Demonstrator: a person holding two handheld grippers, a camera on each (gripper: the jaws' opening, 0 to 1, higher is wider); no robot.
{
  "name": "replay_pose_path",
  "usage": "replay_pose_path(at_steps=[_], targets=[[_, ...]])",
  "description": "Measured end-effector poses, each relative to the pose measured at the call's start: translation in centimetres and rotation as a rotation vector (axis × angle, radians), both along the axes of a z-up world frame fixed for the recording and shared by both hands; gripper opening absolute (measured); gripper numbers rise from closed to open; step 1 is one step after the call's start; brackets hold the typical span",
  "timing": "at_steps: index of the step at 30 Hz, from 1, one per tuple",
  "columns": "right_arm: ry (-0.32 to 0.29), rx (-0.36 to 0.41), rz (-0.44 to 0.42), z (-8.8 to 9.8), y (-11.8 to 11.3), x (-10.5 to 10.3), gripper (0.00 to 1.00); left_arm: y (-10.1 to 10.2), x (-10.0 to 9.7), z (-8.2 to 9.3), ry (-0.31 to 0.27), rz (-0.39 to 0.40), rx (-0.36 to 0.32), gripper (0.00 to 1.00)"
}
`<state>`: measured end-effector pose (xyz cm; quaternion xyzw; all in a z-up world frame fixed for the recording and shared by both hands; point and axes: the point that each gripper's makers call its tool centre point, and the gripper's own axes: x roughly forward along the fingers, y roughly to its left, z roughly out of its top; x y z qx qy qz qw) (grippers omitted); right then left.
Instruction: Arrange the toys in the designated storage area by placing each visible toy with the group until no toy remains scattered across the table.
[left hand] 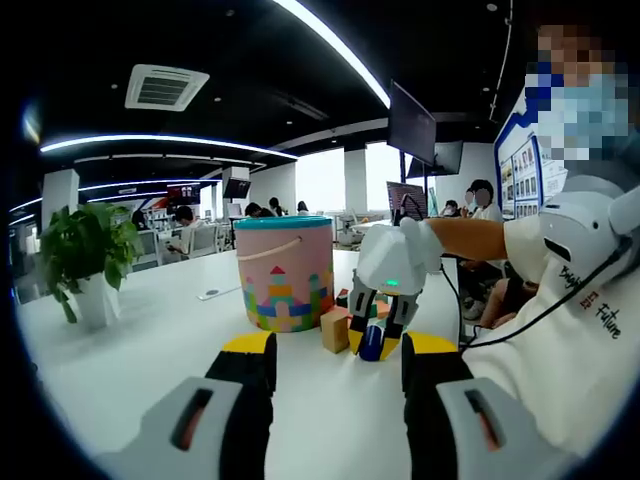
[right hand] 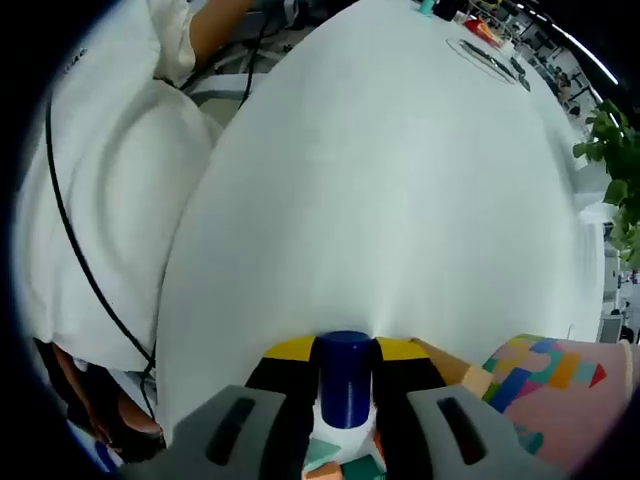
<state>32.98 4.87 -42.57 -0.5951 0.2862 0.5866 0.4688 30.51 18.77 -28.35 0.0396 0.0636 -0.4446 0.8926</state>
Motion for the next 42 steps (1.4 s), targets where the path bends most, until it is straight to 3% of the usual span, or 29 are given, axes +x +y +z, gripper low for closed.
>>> replay_pose_path(at_steps=[1, 5, 9, 13, 19, 24, 25, 29, 32, 42], targets=[[-0.030, 0.011, -0.040, 0.1, 0.3, 0.4, 0.20, 0.0, 0.1, 0.0, 0.000, 0.002, 0.001, 0.52], [-0.097, 0.092, 0.002, 0.6, 0.5, 0.3, 0.20, -0.1, 0.0, 0.2, -0.006, 0.003, 0.001, 0.51], [-0.084, 0.164, -0.029, 0.7, 0.3, 0.4, 0.20, -0.1, 0.0, 0.2, -0.007, 0.006, 0.006, 0.51], [-0.104, 0.310, -0.091, 2.8, 0.3, 1.1, 0.20, 0.0, -0.1, 0.4, -0.012, 0.011, 0.006, 0.51], [0.044, 0.666, -0.209, 7.7, 1.5, 0.4, 0.20, 0.1, -0.1, 0.5, -0.015, 0.011, 0.001, 0.51], [0.103, 0.834, -0.272, 9.5, 1.7, 0.2, 0.20, 0.3, -0.1, 0.4, -0.012, 0.015, 0.002, 0.51], [0.135, 0.909, -0.299, 10.2, 1.7, 0.1, 0.20, 0.3, -0.1, 0.3, -0.011, 0.016, 0.001, 0.51], [0.216, 1.087, -0.411, 11.7, 1.0, 1.4, 0.20, 0.2, -0.1, 0.4, -0.013, 0.017, 0.001, 0.51], [0.210, 1.109, -0.448, 11.4, 0.2, 2.0, 0.20, 0.2, -0.2, 0.5, -0.017, 0.014, 0.004, 0.51], [0.271, 1.226, -0.478, 11.8, -0.4, 1.6, 0.20, 0.2, 0.0, 0.3, -0.008, 0.018, 0.002, 0.51]])
